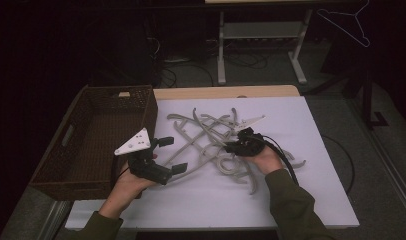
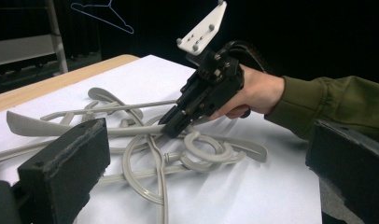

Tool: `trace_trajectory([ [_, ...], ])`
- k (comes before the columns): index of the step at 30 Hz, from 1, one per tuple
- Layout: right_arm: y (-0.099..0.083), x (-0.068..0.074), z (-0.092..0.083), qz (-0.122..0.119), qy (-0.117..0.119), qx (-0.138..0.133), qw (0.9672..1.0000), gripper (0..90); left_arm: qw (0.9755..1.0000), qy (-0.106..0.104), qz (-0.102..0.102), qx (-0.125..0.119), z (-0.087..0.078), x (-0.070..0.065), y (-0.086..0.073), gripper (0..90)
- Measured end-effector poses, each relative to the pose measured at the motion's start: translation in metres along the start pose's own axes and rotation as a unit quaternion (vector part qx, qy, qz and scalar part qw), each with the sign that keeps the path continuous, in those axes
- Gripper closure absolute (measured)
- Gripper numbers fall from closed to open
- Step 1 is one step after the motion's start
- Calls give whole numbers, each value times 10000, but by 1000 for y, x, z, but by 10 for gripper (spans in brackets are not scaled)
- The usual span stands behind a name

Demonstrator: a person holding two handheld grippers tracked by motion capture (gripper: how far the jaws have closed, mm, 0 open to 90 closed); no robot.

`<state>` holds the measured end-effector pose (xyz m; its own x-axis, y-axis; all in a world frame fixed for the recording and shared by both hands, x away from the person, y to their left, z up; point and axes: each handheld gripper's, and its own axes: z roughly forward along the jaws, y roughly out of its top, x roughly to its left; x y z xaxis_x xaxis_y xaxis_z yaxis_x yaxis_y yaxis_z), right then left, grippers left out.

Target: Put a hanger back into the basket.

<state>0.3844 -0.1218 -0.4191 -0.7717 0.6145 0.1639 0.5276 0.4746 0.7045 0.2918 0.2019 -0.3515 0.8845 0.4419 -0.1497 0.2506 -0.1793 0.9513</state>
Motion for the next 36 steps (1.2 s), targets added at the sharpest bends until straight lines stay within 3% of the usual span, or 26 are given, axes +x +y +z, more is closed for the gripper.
trace_trajectory([
  [6,1,7,-15,-317,170,-119,9993,809,10000,14,3,-7,-1,1,0,0],
  [12,-2,22,-25,-704,592,-112,9957,812,10000,8,6,11,0,0,0,0],
  [15,-3,33,-26,-866,786,-32,9931,812,10000,15,0,18,0,0,0,0],
  [20,-9,43,-28,-1332,1088,58,9851,811,9999,12,44,141,3,0,-3,0],
  [26,-18,49,-23,-1511,1336,295,9790,807,9995,-37,97,285,10,-1,-8,0],
  [31,-20,51,-14,-1741,1474,500,9723,804,9977,-83,220,635,18,-2,-16,0],
  [36,-23,52,-8,-1761,1560,666,9696,801,9935,-140,382,1065,30,-1,-26,0],
])
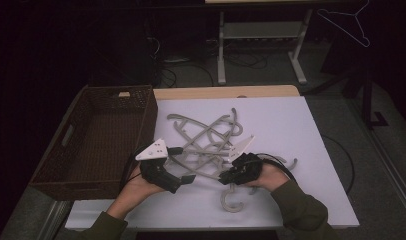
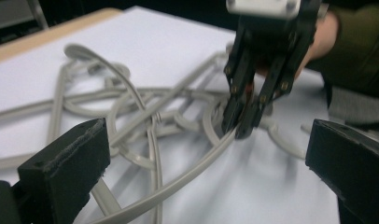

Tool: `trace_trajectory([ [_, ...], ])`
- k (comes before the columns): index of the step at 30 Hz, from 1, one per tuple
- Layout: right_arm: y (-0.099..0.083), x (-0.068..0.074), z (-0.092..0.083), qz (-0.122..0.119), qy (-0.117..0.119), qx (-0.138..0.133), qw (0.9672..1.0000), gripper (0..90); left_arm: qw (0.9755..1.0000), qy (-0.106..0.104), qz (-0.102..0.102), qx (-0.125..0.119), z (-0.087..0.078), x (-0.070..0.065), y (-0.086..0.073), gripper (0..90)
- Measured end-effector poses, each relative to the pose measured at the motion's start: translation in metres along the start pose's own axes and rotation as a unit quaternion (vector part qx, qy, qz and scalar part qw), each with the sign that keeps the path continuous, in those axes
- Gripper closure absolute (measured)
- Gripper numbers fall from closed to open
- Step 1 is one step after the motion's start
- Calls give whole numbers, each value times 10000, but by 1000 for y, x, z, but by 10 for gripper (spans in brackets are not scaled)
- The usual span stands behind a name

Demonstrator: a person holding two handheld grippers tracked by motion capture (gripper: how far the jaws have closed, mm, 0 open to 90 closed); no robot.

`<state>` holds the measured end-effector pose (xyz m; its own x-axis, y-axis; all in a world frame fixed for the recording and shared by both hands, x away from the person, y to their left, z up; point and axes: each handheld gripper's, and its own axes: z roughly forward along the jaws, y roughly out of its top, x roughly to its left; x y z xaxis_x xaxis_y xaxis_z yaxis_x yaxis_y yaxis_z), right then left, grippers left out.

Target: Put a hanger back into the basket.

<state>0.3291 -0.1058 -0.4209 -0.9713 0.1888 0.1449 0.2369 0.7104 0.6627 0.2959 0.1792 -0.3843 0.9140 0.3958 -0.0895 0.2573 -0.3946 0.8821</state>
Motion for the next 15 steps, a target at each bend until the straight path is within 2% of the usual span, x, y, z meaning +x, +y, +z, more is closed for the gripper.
trace_trajectory([
  [4,-2,0,1,15,39,30,10000,780,9991,-73,205,370,11,-2,-3,0],
  [7,-3,-1,2,46,64,16,10000,697,9973,-197,351,609,18,-2,-4,0],
  [9,-3,-1,0,78,27,-6,10000,656,9961,-244,447,715,21,-2,-4,38],
  [12,-3,0,-8,175,14,-193,9997,584,9949,-299,531,808,24,-1,-2,58],
  [13,-4,0,-11,186,-12,-281,9994,533,9943,-303,558,852,25,-1,-2,60],
  [15,-7,2,-19,376,-80,-409,9984,451,9927,-353,661,942,26,-1,0,101],
])
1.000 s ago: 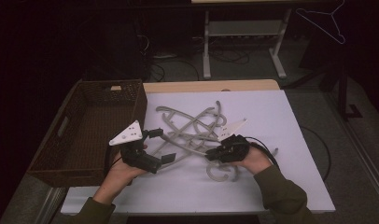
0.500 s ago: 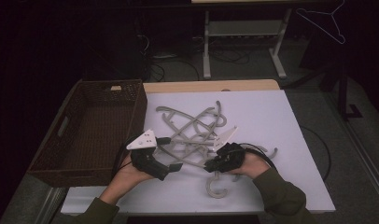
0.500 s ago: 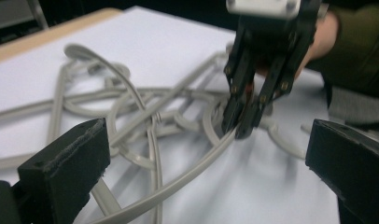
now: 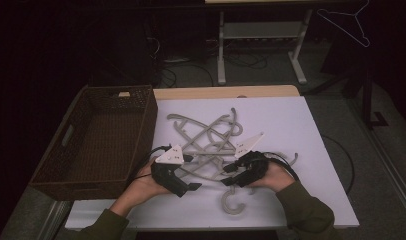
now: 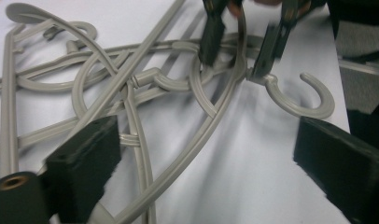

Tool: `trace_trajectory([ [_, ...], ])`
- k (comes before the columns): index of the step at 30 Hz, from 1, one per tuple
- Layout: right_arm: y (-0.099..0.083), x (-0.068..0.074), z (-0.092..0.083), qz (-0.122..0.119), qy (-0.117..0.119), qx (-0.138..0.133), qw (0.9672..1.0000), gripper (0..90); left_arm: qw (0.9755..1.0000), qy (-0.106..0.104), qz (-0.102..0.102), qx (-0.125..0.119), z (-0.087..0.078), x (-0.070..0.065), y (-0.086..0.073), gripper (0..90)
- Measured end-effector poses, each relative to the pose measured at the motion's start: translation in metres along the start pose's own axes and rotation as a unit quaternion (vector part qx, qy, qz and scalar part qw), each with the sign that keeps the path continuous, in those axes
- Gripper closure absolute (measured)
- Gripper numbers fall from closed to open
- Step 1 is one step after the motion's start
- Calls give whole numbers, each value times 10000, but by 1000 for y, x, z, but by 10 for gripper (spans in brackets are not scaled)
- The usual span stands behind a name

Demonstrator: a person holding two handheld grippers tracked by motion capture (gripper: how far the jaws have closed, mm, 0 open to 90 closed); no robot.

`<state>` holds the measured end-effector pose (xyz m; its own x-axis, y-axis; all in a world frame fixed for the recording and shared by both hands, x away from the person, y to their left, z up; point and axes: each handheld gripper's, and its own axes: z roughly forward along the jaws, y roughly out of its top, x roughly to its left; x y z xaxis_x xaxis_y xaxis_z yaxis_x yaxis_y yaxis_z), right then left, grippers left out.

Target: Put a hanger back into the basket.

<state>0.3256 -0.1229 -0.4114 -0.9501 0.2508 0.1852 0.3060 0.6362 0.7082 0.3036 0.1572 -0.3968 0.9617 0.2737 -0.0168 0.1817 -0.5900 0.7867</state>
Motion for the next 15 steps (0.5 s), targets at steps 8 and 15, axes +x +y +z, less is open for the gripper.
trace_trajectory([
  [8,-15,1,-32,452,-468,-650,9958,170,9984,-188,425,335,14,1,10,244],
  [15,-35,4,-59,666,-901,-1096,9876,117,9951,-333,622,691,35,6,12,386],
])
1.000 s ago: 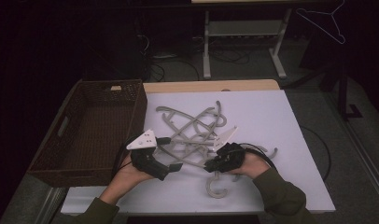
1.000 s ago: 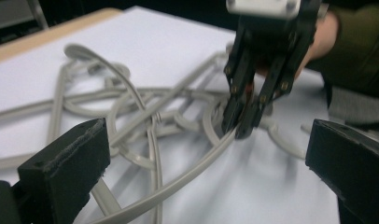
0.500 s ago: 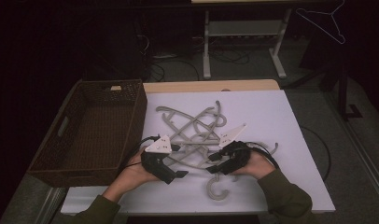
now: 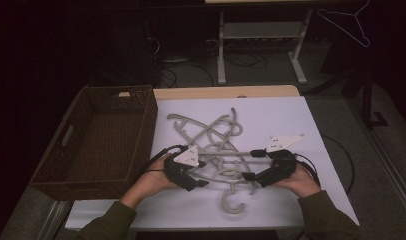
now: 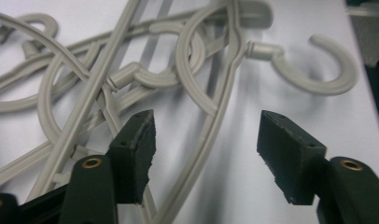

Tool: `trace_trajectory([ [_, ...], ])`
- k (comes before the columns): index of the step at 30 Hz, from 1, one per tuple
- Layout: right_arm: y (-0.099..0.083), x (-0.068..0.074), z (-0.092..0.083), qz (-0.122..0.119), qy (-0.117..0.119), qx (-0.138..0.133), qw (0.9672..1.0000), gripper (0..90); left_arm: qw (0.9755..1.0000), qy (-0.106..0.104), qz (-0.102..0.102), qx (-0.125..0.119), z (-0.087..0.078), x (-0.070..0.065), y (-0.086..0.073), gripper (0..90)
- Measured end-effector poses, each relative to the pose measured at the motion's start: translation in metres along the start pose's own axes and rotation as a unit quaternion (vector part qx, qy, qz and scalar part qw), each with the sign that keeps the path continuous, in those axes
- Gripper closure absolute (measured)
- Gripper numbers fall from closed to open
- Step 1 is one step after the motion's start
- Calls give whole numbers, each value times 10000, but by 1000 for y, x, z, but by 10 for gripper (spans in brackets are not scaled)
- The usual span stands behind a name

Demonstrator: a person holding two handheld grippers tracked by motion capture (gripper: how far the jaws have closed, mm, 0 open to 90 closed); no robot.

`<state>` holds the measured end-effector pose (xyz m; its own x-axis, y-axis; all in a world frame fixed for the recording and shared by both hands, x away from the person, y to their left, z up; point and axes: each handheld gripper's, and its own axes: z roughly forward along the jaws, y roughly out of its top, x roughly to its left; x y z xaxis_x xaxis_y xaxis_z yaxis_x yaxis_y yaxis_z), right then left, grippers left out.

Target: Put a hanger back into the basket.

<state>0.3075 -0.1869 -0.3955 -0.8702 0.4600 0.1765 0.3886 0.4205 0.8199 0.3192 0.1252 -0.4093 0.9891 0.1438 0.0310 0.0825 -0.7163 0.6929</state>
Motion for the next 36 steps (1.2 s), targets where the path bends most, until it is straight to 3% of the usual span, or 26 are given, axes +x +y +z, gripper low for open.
trace_trajectory([
  [5,-12,-4,-21,138,-321,-298,9989,96,9994,-8,234,266,12,2,2,482],
  [11,-26,-4,-36,297,-601,-553,9962,96,9983,-23,353,472,21,3,5,577],
  [21,-34,-7,-42,397,-690,-537,9954,96,9971,-146,415,614,27,1,8,714],
  [29,-34,-7,-41,368,-718,-525,9954,98,9967,-176,472,638,28,-1,9,774],
  [36,-34,-8,-42,377,-754,-567,9948,100,9969,-179,392,662,26,-1,10,798],
])
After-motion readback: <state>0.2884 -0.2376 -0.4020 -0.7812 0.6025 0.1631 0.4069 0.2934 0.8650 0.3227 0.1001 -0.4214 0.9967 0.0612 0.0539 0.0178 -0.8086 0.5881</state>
